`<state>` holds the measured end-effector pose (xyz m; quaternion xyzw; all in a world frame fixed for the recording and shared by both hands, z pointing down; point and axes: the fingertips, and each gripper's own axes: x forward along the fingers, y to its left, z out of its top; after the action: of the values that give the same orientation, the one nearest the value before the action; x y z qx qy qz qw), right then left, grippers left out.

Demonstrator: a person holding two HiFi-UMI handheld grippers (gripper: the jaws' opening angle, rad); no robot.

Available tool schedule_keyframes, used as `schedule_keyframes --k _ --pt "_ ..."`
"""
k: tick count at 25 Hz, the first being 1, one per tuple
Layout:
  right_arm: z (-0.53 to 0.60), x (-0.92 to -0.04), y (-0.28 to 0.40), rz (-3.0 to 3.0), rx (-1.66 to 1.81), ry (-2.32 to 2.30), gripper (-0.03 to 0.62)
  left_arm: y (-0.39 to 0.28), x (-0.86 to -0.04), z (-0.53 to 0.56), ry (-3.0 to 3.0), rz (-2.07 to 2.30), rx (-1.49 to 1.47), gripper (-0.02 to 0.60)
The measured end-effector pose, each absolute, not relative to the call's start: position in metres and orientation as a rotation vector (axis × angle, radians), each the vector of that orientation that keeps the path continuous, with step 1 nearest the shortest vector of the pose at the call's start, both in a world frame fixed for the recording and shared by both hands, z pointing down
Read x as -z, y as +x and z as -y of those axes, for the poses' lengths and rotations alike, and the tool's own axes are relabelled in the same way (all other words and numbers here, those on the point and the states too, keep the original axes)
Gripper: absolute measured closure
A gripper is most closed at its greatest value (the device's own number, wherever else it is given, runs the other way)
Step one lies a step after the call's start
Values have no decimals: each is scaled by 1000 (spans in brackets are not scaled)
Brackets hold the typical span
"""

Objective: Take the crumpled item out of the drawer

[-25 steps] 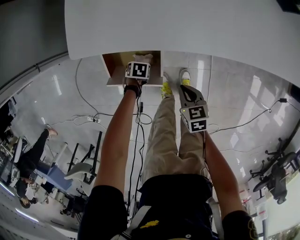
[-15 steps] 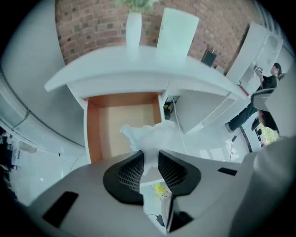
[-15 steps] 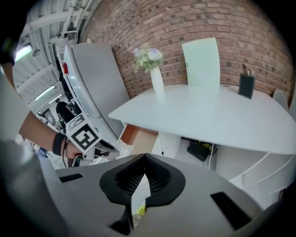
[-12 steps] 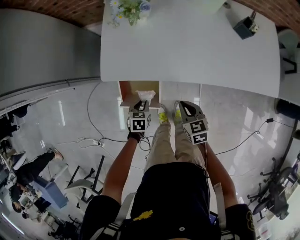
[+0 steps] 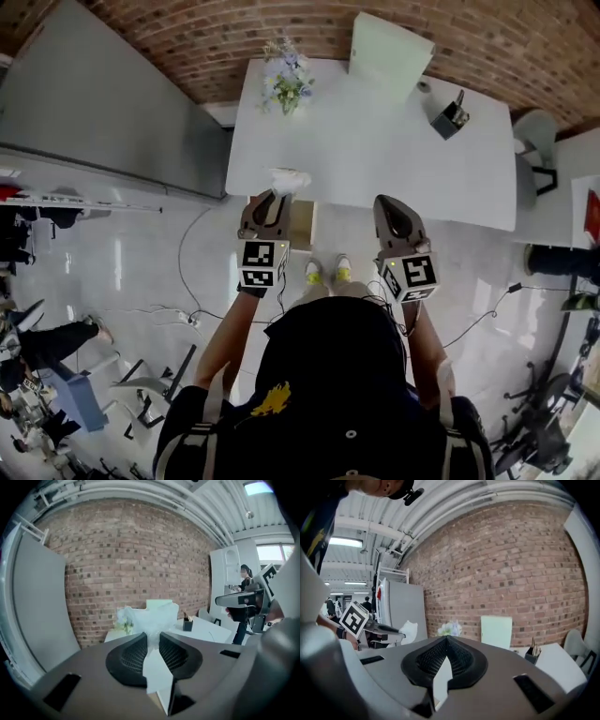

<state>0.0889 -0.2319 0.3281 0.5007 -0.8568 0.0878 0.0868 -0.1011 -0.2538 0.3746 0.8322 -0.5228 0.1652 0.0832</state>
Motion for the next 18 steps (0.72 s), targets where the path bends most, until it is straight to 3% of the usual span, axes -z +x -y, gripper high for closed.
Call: schedule_keyframes --k 8,18 --pt "239 -241 108 2620 -4 1582 568 -87 -263 261 2623 1661 -254 494" --pt "251 -222 97 2633 60 1605 568 -90 -231 268 2699 1683 -222 494"
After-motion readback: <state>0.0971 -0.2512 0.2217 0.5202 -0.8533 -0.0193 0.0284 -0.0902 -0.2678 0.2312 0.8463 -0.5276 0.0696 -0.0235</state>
